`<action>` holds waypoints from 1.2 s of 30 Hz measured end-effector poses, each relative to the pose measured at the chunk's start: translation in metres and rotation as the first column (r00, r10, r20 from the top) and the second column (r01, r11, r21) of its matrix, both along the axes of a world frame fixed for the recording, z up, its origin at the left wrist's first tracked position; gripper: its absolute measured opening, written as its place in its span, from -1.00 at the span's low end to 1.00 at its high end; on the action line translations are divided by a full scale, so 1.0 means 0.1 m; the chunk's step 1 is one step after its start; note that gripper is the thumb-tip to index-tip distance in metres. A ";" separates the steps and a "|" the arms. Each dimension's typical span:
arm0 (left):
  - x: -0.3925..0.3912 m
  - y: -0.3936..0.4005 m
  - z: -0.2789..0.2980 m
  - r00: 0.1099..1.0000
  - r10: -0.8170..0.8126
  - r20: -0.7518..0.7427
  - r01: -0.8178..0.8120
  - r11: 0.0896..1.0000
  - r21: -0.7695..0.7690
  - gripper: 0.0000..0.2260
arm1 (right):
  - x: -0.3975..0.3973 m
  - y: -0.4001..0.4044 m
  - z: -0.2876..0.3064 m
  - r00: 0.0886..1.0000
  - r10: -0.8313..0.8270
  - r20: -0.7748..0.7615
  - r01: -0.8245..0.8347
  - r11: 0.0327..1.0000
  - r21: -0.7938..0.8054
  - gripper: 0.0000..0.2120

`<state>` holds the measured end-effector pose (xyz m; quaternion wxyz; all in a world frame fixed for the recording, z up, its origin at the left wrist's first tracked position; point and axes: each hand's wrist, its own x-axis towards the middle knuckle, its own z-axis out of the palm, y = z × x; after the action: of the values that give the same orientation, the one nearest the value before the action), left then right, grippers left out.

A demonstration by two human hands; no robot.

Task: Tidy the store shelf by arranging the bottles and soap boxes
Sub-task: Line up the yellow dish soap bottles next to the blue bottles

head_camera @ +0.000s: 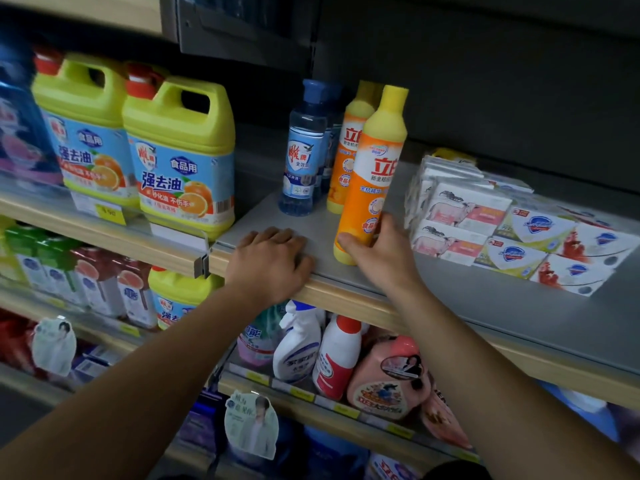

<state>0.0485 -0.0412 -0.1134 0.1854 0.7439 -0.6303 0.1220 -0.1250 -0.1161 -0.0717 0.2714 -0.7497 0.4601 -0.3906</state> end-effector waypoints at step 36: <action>-0.02 -0.02 -0.02 0.999 0.048 -0.014 -0.049 0.997 -0.063 -0.51 | 0.61 -0.85 -0.10 0.988 -0.055 -0.148 0.063 0.997 0.048 -0.57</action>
<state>0.0467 -0.0436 -0.1154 0.2099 0.7536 -0.6066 0.1417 -0.0637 -0.2015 -0.0820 0.2449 -0.7550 0.5109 -0.3302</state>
